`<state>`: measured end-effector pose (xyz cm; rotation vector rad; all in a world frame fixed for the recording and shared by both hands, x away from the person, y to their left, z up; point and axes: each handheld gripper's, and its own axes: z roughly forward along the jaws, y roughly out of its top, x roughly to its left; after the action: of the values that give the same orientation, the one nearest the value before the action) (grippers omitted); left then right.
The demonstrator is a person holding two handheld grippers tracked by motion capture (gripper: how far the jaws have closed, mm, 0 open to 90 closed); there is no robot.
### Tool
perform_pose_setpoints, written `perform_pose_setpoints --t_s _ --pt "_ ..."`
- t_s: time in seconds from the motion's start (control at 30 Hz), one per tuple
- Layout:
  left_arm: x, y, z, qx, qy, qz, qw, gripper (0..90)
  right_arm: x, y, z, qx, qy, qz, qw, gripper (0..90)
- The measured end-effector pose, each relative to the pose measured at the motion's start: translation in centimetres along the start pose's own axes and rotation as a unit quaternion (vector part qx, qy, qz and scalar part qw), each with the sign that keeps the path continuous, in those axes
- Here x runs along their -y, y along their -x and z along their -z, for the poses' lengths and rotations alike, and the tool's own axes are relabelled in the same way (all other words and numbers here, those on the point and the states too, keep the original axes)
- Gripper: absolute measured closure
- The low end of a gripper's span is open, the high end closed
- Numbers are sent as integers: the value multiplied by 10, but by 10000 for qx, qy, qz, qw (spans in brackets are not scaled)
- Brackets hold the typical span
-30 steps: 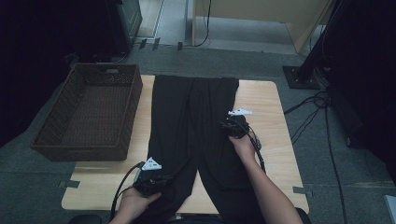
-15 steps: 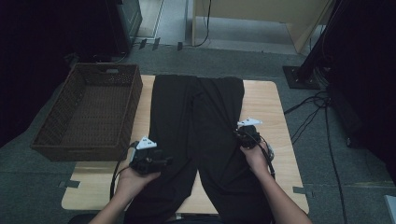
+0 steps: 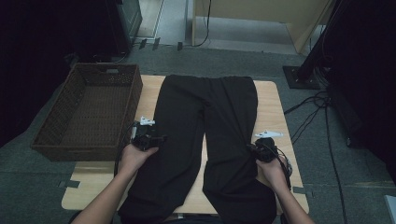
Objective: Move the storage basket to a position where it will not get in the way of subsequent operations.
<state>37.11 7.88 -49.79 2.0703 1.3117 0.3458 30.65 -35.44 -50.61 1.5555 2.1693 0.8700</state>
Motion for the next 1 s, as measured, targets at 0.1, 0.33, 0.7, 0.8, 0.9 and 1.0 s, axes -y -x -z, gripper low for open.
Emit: perform_pose_setpoints --t_s 0.1,0.33,0.7,0.8,0.9,1.0 --pt "2 -7 -6 -125 67 12 9999 370 -1 0 -3 -27 89 -50 9999 791" --pt "5 3 -9 -582 84 -334 9977 420 -12 0 -3 69 577 -63 9983 630" --pt "9 8 -4 -373 64 -418 9984 886 -42 -6 -43 305 755 -44 9967 527" --pt "10 5 0 -123 -19 -336 9994 899 -42 -3 -52 413 663 -47 9969 550" --pt "16 6 6 111 -106 -281 9995 900 -41 -1 -51 417 658 -30 9970 684" --pt "23 9 14 314 -184 -255 9990 900 -41 -2 -47 427 548 46 9976 875"
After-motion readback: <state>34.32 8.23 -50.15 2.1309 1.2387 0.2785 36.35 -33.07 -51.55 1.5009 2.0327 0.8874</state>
